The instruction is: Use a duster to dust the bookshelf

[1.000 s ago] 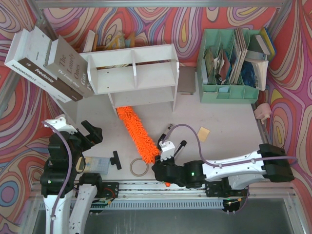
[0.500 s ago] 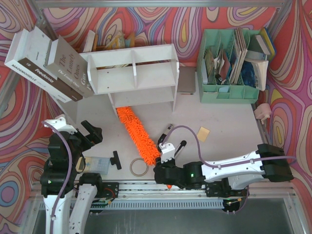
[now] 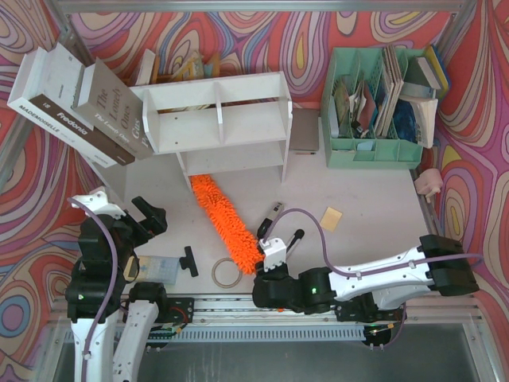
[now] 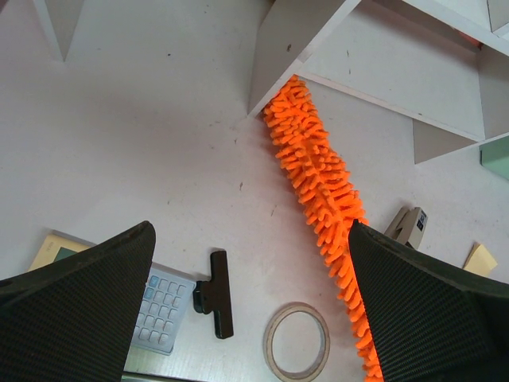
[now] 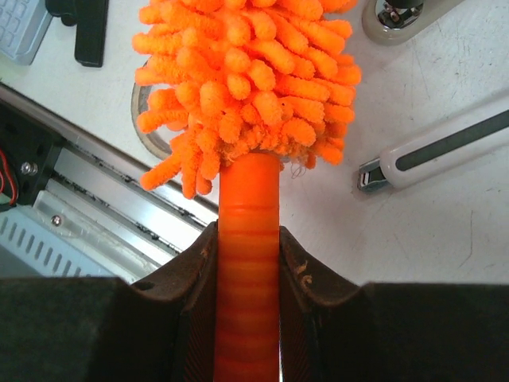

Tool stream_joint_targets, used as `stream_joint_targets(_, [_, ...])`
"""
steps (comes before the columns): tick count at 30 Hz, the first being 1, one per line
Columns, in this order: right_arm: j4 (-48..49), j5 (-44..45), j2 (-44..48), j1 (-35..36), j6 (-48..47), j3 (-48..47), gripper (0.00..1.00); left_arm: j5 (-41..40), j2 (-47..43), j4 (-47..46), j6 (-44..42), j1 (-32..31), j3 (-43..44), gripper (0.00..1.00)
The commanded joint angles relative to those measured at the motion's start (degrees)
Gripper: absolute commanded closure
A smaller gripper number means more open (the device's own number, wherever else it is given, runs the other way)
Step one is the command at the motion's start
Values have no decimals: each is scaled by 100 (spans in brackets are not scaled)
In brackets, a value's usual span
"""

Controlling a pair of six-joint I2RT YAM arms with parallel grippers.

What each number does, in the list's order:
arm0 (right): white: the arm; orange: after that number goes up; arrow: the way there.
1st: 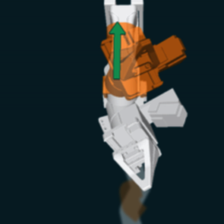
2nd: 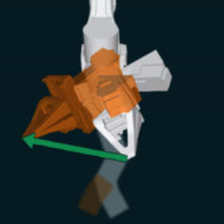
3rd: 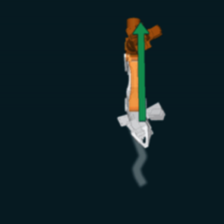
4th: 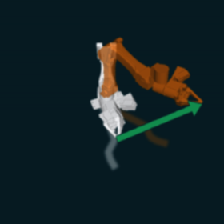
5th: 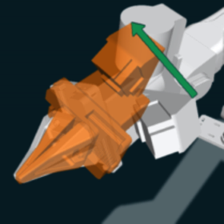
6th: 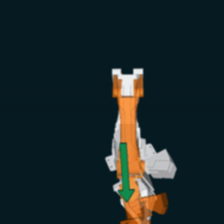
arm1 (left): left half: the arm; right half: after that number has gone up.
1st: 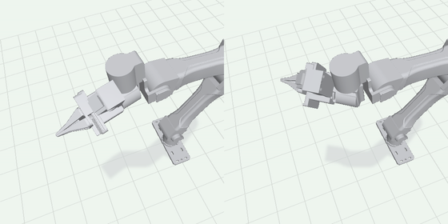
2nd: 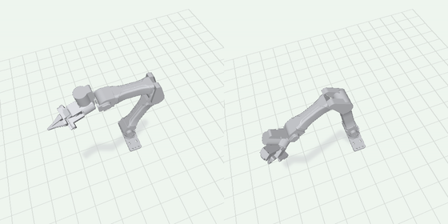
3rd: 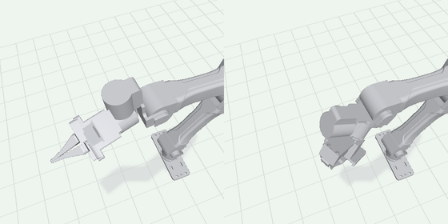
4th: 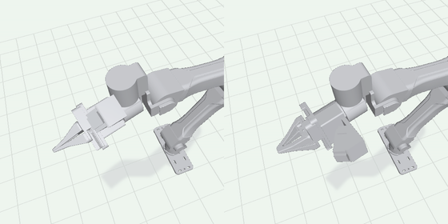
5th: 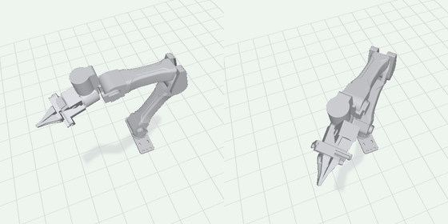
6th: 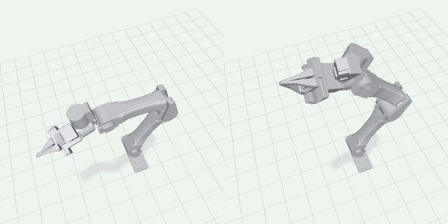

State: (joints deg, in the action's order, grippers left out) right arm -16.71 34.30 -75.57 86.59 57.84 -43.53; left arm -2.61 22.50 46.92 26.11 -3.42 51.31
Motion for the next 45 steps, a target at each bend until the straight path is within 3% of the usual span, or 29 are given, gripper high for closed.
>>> stream_joint_targets(1, [-476,847,64,417,-108,-532,100,-58,-102,-75,-19,34,-62,2])
stream_joint_targets(8, [-1500,1416,65,1184,516,-763,100,-113,-132,-60,-14,34,-52,2])
stream_joint_targets(24, [-2531,1767,71,2257,1314,-1027,100,-315,-292,2,34,34,-44,2])
stream_joint_targets(36, [-2581,3015,-87,2236,1434,-1716,100,-322,-378,-5,38,26,-58,2])
stream_joint_targets(45, [-1418,2181,-500,1542,723,-1696,100,-265,-377,-15,26,26,-56,2])
